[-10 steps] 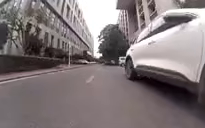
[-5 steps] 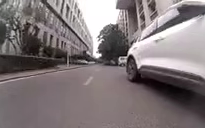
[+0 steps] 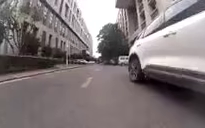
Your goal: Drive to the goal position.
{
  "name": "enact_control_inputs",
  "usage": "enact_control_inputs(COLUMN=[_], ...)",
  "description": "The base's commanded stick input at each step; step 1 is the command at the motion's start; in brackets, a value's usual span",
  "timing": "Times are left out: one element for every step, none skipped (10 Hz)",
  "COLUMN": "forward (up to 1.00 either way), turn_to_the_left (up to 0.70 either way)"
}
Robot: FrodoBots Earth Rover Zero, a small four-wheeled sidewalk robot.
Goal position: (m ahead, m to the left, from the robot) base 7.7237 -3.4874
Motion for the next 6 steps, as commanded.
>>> enact_control_inputs(forward=[0.70,0.70,0.70,0.70,0.70,0.70], turn_to_the_left=[0.00,0.00,0.00,0.00,0.00,0.00])
